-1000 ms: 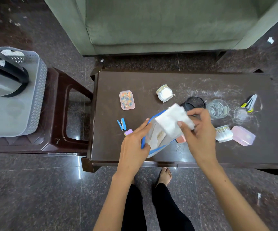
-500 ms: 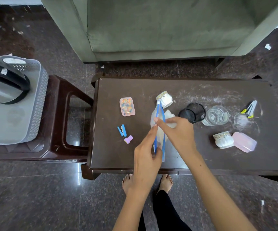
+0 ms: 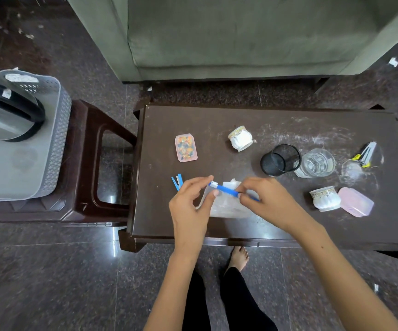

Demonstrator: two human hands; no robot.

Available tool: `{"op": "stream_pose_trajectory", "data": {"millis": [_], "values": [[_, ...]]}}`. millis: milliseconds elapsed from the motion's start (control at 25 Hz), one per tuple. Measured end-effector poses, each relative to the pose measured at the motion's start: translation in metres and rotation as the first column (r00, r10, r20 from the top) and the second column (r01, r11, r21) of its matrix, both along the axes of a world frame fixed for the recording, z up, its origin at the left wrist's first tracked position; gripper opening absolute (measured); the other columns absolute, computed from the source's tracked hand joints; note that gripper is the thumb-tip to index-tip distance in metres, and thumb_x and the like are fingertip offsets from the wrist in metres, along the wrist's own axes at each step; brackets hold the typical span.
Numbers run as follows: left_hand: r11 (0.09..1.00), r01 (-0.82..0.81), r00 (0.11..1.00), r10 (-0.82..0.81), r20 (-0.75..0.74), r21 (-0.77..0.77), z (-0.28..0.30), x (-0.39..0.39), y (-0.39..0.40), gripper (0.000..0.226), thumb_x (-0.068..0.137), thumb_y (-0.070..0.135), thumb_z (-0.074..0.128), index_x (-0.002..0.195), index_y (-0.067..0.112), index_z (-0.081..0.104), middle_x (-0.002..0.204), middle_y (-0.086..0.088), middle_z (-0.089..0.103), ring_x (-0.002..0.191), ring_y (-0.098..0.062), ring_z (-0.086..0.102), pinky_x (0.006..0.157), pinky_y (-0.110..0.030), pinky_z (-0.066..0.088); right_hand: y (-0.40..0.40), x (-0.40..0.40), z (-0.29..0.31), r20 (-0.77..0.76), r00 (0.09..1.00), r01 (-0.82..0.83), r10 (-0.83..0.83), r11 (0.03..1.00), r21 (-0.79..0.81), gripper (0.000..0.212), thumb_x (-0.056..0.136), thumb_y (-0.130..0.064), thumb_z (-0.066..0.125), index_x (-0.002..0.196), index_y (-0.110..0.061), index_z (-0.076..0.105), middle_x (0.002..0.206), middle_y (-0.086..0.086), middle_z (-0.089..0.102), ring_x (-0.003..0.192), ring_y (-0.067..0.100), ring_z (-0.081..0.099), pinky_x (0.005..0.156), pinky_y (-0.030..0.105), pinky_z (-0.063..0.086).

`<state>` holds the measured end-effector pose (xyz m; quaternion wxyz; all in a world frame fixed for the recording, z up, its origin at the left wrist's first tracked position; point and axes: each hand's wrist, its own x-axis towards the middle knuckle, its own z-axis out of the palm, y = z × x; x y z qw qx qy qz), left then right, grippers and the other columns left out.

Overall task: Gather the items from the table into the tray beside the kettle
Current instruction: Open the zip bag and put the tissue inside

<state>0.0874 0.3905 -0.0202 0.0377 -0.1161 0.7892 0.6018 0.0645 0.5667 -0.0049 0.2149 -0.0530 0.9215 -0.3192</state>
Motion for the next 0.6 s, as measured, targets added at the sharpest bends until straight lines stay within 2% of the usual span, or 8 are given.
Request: {"op": "stream_pose_trajectory", "data": {"millis": [80,160,280,320,400,520,600], "values": [[0.993,-0.058,0.995,0.048,0.093,0.105,0.001,-0.002,-0.003,0.024,0.077,0.004,0.074,0.096,0.019,0.073,0.093,0.003,0.073,0.085,-0.004,0.069,0.076,-0.016,0.052,0.004,0.002,-0.003,-0.015,1.0,0.017,-0.017,1.0,-0.012,0.009,0.084,-0.014,0.059,0.084,-0.016,0.068,0.089,-0.004,0.068,0.079,0.023,0.062,0.07,0.038,0.048],[0.975,-0.106,0.985,0.075,0.157,0.198,0.001,-0.004,-0.006,0.019,0.075,0.002,0.076,0.088,0.016,0.075,0.083,0.0,0.076,0.079,-0.009,0.071,0.072,-0.015,0.052,0.007,0.003,-0.005,-0.016,0.999,0.048,-0.049,0.996,-0.074,0.007,0.084,-0.018,0.062,0.086,-0.018,0.069,0.091,-0.009,0.068,0.081,0.017,0.062,0.072,0.037,0.049],[0.976,-0.053,0.986,0.018,0.168,0.21,0.003,-0.003,-0.002,0.013,0.074,0.002,0.076,0.082,0.012,0.076,0.078,0.0,0.077,0.076,-0.013,0.072,0.07,-0.016,0.053,-0.002,0.002,-0.003,-0.019,0.998,0.049,-0.054,0.976,-0.214,0.014,0.082,-0.033,0.07,0.09,-0.022,0.071,0.093,-0.013,0.068,0.081,0.003,0.061,0.069,0.019,0.044],[0.974,-0.035,0.985,-0.004,0.173,0.223,0.004,-0.002,0.001,0.012,0.074,0.001,0.076,0.082,0.01,0.076,0.077,-0.001,0.077,0.075,-0.013,0.072,0.07,-0.017,0.054,-0.007,0.001,-0.003,-0.036,0.998,0.039,-0.049,0.969,-0.245,0.015,0.081,-0.035,0.07,0.089,-0.022,0.071,0.091,-0.013,0.068,0.08,0.003,0.061,0.069,0.017,0.043],[0.968,-0.02,0.981,-0.029,0.191,0.249,0.006,0.001,0.003,0.012,0.074,0.0,0.076,0.08,0.01,0.077,0.076,-0.003,0.077,0.074,-0.014,0.072,0.073,-0.025,0.057,-0.013,0.0,-0.004,-0.067,0.997,0.023,-0.043,0.958,-0.287,0.012,0.083,-0.03,0.069,0.085,-0.019,0.072,0.087,-0.01,0.069,0.079,0.005,0.063,0.07,0.021,0.045],[0.971,-0.002,0.973,-0.054,0.226,0.24,0.008,0.004,0.001,0.015,0.074,0.004,0.076,0.078,0.019,0.078,0.075,-0.001,0.077,0.076,-0.015,0.073,0.089,-0.047,0.054,-0.011,-0.001,-0.006,-0.051,0.998,0.009,-0.025,0.959,-0.282,0.011,0.084,-0.031,0.067,0.081,-0.021,0.071,0.083,-0.011,0.069,0.078,0.007,0.064,0.073,0.032,0.05],[0.97,-0.011,0.965,-0.054,0.258,0.245,0.009,0.006,0.0,0.018,0.074,0.005,0.076,0.076,0.023,0.078,0.074,-0.001,0.076,0.075,-0.014,0.072,0.091,-0.052,0.052,-0.008,0.001,-0.008,-0.049,0.999,-0.024,0.012,0.964,-0.263,0.014,0.084,-0.033,0.066,0.081,-0.021,0.071,0.083,-0.012,0.068,0.078,0.007,0.064,0.073,0.036,0.051]]}}
